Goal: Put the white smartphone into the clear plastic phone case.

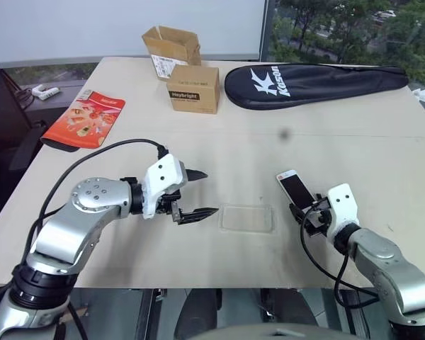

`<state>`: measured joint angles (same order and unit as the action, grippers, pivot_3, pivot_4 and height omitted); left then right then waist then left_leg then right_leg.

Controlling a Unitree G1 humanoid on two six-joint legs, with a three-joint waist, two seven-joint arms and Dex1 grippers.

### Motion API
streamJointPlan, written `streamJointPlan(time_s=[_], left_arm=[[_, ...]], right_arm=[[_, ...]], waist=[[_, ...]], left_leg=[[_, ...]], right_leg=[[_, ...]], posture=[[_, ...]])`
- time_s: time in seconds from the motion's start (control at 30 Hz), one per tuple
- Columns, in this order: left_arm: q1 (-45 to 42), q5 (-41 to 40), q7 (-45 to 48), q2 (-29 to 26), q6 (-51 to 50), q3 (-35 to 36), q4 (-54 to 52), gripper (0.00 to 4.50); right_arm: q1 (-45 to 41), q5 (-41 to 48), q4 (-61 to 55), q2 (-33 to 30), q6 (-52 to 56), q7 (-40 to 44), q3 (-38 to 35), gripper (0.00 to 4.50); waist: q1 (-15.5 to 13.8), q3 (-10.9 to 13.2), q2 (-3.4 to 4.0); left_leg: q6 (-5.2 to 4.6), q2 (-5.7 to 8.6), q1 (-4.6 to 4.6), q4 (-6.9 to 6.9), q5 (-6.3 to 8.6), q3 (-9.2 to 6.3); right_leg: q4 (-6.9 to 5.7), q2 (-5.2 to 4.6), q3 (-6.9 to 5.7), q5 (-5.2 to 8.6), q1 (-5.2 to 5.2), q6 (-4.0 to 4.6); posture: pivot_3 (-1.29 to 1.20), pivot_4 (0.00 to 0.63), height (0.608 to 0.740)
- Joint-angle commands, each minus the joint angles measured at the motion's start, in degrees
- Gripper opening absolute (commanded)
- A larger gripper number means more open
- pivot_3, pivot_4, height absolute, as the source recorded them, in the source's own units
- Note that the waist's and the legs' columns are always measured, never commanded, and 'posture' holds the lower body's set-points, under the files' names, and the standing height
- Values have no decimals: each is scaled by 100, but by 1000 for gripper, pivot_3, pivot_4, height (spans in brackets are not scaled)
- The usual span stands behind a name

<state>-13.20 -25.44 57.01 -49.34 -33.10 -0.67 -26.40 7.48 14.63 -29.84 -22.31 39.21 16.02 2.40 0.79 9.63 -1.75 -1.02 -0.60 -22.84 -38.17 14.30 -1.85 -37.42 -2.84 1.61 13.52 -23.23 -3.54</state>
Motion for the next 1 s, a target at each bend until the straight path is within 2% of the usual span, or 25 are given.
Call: streamJointPlan(time_s=[0.03, 0.1, 0.2, 0.27, 0.57, 0.7, 0.8, 1.0], left_arm=[[-63, 50, 20, -28, 125, -4, -45, 4500], [-59, 65, 28, -18, 127, 1, -46, 4500], [-60, 70, 40, -11, 126, 11, -45, 4500], [-61, 74, 49, -12, 135, 13, -42, 4500], [-132, 36, 136, -19, 196, 81, 116, 4500], [-286, -58, 271, -37, 327, 345, 641, 4500], [-487, -247, 525, -91, 380, 570, 1077, 4500], [-1016, -224, 961, -102, 571, 473, 1662, 4500]], right_arm=[[306, -169, 680, 17, -286, 235, 362, 4427], [334, -161, 845, 80, -470, 288, 335, 4427], [367, -87, 987, 115, -614, 419, 292, 3681], [385, -113, 1034, 80, -672, 469, 285, 3001], [309, -54, 1051, -160, -1024, 904, 178, 2992], [3, 290, 980, -420, -1250, 1508, -89, 2992], [-344, 835, 721, -844, -1053, 2259, -278, 2992], [-1024, 1170, 624, -1705, -901, 3380, -191, 2992]], waist=[[8, -5, -4], [16, -12, -10], [18, -25, -28], [16, -31, -33], [1, -37, -41], [4, -29, -31], [14, -12, -12], [-4, 36, 47]], left_leg=[[0, 0, 1, 0, 0, 0], [0, -2, 5, 2, 0, 3], [0, -10, 10, 4, 0, 3], [0, -17, 10, 4, 0, 2], [1, -24, 10, 5, 0, 4], [0, -23, 10, 8, 0, 5], [0, -20, 7, 8, 0, 8], [0, 3, -8, 9, 0, 10]], right_leg=[[0, 0, 0, 0, 0, 0], [0, 1, 1, 0, 1, 0], [0, 4, 1, 0, 1, 0], [0, 4, 1, 0, 1, 0], [5, 3, 1, -1, 3, 4], [6, 4, 0, 0, 2, 4], [7, 4, 1, -1, 0, 5], [7, 1, 1, -11, -10, 19]], posture=[[0, 150, 740], [0, 150, 740], [0, 150, 740], [0, 150, 740], [0, 150, 740], [0, 150, 740], [0, 150, 740], [0, 150, 740]])
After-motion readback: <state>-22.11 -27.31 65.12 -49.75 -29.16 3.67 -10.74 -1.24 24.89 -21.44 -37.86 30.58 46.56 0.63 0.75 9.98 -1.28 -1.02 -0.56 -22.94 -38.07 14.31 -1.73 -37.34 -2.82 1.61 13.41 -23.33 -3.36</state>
